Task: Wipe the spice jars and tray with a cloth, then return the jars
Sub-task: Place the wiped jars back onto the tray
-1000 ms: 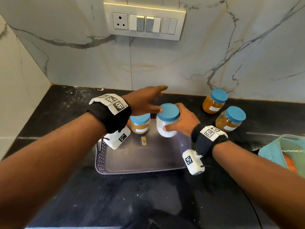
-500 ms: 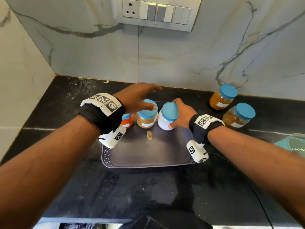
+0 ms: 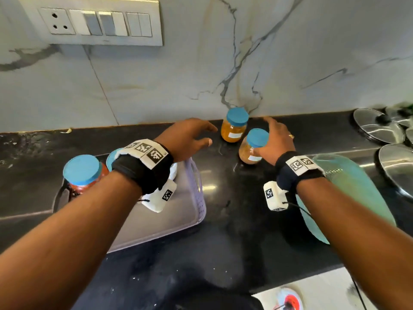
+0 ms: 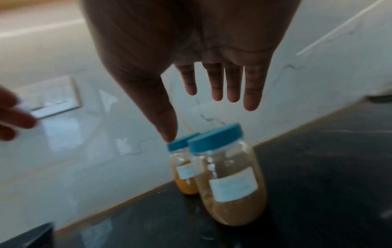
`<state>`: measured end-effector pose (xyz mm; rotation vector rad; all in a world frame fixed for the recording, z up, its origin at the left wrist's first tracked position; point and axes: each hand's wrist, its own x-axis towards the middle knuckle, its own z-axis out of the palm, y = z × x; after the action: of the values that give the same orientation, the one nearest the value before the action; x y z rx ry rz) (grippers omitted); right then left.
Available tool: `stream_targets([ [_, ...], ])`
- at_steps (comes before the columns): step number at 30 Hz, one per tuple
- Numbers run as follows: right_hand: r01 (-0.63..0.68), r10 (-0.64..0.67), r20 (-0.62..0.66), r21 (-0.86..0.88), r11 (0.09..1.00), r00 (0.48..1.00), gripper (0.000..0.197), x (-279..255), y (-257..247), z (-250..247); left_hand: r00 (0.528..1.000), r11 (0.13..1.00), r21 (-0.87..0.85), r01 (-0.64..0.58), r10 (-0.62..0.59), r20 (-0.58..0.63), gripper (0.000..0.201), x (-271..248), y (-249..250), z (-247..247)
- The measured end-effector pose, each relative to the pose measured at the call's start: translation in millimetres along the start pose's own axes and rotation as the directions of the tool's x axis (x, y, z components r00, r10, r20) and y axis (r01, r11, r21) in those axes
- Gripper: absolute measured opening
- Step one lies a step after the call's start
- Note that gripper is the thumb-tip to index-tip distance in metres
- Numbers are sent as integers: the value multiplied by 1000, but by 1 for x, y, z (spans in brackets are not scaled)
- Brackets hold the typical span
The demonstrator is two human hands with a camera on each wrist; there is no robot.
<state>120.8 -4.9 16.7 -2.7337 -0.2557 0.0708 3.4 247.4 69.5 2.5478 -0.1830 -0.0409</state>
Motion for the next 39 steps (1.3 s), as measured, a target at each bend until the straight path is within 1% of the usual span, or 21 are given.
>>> stream_targets([
  [2,-34,36,126,-17,999,991,113,15,17,9,1000,1000,9,17,-17,16,38,4,9,12],
  [4,-32,35,213,-16,999,976,118,27,26,19,998,998,17,55,-55,24,37,6,14,21],
  [6,-11,16,252,-22,1000,968,115,34,28,25,995,995,2,98,-98,23,37,7,16,28],
  [8,26,-17,250,-32,999,968,106,39,30,26,992,992,-5,125,-124,21,37,9,18,35],
  [12,51,-39,293,-34,998,955,94,36,28,11,986,985,-36,169,-168,10,40,10,21,47],
  [14,80,-73,315,-10,997,946,92,28,22,-2,984,982,-65,177,-177,2,53,10,21,51],
  [18,272,-265,305,22,962,915,88,-3,-16,-31,984,961,-212,176,-165,67,112,2,26,57],
  [19,327,-324,286,38,944,902,87,-13,-30,-36,987,954,-254,158,-146,66,120,-4,26,57],
  [20,374,-379,264,72,925,887,84,-22,-43,-39,992,948,-293,128,-120,45,123,-10,25,58],
  [21,420,-438,240,122,899,867,81,-32,-55,-41,994,939,-325,108,-111,9,120,-19,23,58],
  [22,478,-506,221,170,862,834,79,-42,-68,-41,992,930,-354,98,-119,-39,115,-31,18,56],
  [23,547,-581,216,199,813,785,79,-51,-78,-40,988,918,-385,94,-134,-79,110,-43,15,55],
  [24,628,-659,231,201,752,716,80,-60,-89,-37,983,905,-416,90,-148,-109,105,-57,8,53],
  [26,768,-760,299,118,629,577,76,-73,-103,-30,977,904,-421,76,-151,-148,96,-82,0,50],
  [27,821,-789,320,52,568,525,74,-79,-112,-24,973,918,-392,68,-147,-175,93,-96,-5,48],
  [29,877,-825,313,-61,477,471,70,-88,-131,-13,962,939,-338,58,-143,-233,87,-115,-12,43],
  [31,887,-831,311,-149,437,462,68,-97,-150,-3,946,949,-308,70,-161,-282,80,-126,-22,43],
  [33,883,-818,334,-188,430,469,67,-105,-168,9,936,952,-289,104,-192,-295,76,-140,-34,42],
  [35,873,-802,345,-177,455,488,67,-115,-186,20,921,939,-288,189,-271,-280,86,-158,-46,41],
  [37,870,-803,338,-135,474,491,65,-125,-203,33,892,923,-286,259,-342,-296,95,-176,-56,39],
  [39,863,-805,322,-93,497,499,60,-134,-221,42,868,921,-281,269,-358,-345,96,-188,-64,38],
])
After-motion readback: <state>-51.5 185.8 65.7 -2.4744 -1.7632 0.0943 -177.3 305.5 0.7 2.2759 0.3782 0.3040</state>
